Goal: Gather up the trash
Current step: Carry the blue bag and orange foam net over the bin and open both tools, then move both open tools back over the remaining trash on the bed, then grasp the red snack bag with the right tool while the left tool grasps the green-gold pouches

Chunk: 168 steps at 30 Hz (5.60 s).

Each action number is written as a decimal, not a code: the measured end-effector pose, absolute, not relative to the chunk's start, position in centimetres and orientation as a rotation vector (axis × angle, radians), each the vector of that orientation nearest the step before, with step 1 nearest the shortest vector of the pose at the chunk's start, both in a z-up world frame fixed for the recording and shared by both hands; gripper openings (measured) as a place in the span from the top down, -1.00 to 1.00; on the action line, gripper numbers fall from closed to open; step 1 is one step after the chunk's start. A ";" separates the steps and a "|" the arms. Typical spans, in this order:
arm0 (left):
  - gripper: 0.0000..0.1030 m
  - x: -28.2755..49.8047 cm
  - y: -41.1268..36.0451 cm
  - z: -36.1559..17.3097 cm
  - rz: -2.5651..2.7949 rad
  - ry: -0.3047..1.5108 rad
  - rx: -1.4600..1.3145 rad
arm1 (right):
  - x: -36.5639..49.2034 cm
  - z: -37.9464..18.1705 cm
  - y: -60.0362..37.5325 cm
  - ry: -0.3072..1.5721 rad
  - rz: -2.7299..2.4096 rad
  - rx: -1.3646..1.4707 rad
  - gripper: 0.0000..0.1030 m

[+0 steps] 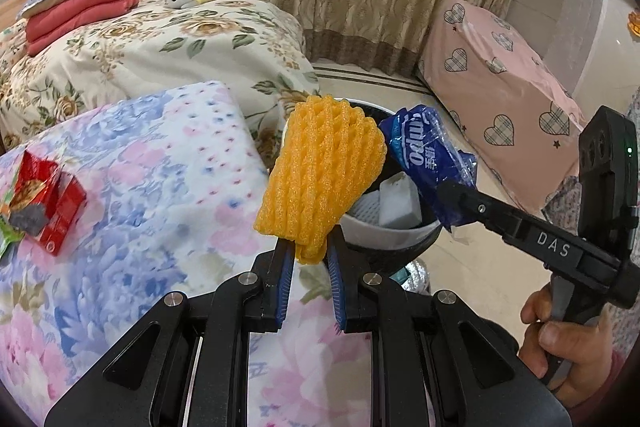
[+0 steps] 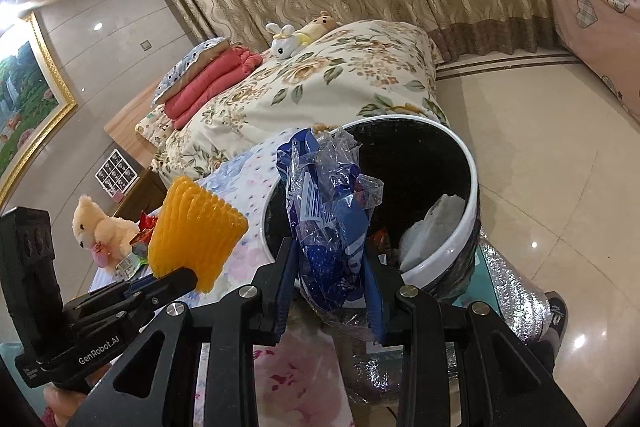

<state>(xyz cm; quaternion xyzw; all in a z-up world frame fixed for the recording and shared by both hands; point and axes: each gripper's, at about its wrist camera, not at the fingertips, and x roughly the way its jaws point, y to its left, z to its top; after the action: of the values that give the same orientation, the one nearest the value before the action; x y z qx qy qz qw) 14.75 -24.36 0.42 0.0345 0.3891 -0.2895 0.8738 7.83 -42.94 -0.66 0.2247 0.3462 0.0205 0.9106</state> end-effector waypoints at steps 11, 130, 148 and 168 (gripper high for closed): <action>0.70 15.9 -26.9 0.4 -0.623 0.819 0.103 | 9.0 -1.0 -44.0 0.731 0.024 0.455 0.38; -0.31 26.2 10.5 -5.9 -0.103 0.882 -0.221 | 22.5 -5.1 -16.5 0.871 0.390 0.514 -0.67; 0.48 22.1 7.3 -6.0 -0.155 0.861 -0.171 | 21.2 -6.5 -18.3 0.894 0.412 0.510 0.97; -0.36 14.3 6.8 -6.0 -0.161 0.899 -0.199 | 22.5 -5.7 -19.7 0.861 0.287 0.433 -0.30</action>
<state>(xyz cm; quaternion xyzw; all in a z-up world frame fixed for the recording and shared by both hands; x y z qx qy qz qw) 14.29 6.79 -6.00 -0.0960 0.4332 -0.0774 0.8928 22.52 -19.68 -5.69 0.2073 0.4124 0.1376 0.8764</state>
